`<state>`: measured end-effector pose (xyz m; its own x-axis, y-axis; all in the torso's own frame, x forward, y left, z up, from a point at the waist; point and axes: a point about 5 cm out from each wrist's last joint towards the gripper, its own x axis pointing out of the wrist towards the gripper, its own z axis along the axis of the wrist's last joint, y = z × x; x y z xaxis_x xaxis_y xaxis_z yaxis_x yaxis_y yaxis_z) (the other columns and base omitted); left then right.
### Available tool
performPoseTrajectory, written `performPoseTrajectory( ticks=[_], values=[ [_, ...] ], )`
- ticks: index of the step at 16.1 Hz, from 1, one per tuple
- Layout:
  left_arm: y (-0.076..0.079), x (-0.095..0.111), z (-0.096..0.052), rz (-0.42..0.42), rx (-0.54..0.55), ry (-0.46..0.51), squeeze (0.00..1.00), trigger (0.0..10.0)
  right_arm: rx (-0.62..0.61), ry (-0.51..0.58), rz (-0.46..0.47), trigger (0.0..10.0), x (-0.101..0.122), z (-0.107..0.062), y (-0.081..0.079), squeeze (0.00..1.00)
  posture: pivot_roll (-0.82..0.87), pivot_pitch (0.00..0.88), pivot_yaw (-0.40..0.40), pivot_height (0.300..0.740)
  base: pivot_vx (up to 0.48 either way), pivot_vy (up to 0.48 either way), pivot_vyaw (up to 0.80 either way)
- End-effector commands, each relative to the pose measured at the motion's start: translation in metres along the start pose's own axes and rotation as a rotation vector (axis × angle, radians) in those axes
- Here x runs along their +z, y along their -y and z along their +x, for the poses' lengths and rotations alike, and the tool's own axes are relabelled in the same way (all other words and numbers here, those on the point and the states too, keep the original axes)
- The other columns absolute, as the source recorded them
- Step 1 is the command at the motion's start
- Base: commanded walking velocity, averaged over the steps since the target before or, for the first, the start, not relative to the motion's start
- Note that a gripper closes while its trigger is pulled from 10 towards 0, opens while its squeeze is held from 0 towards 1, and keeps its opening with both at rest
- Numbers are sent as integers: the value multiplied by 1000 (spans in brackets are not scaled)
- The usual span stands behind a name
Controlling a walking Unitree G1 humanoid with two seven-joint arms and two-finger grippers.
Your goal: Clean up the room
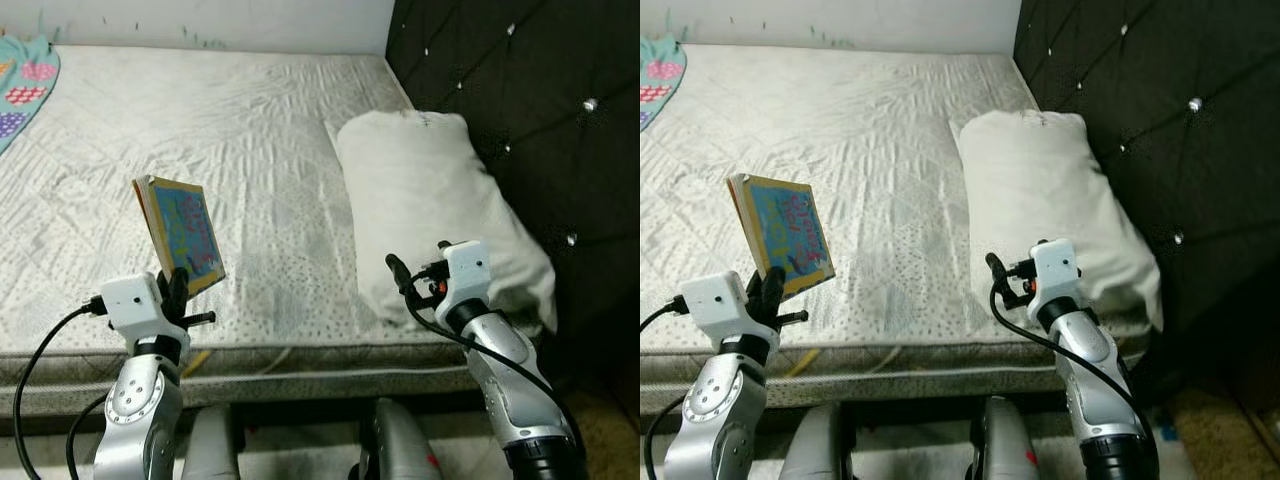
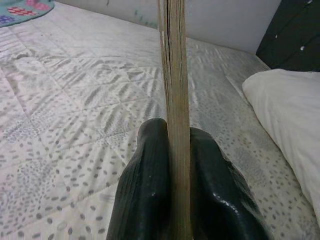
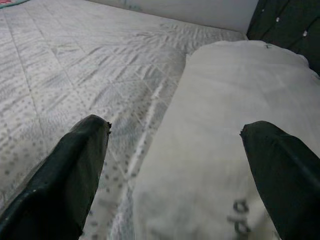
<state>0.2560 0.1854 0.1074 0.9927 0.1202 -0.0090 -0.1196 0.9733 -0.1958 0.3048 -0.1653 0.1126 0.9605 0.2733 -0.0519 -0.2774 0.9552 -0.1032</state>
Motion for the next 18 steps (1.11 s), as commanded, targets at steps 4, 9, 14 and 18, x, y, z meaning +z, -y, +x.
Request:
performPoseTrajectory(
  ticks=[4,9,14,18],
  values=[
    [0,14,4,-33,-13,72,0,10000,-3,6,-28,10000,2,0,7,0,-58,71,-45,550,0,0,0],
    [4,21,17,-129,-87,68,0,10000,6,5,-53,10000,3,-4,10,0,-79,86,-61,550,0,0,0],
    [10,25,27,-216,-178,51,0,10000,-27,-10,-75,10000,2,-13,17,0,-105,125,-74,550,0,0,0],
    [12,24,37,-402,-327,-27,0,10000,-58,-54,-106,10000,-2,-33,23,0,-151,188,-92,550,0,0,0]
  ],
)
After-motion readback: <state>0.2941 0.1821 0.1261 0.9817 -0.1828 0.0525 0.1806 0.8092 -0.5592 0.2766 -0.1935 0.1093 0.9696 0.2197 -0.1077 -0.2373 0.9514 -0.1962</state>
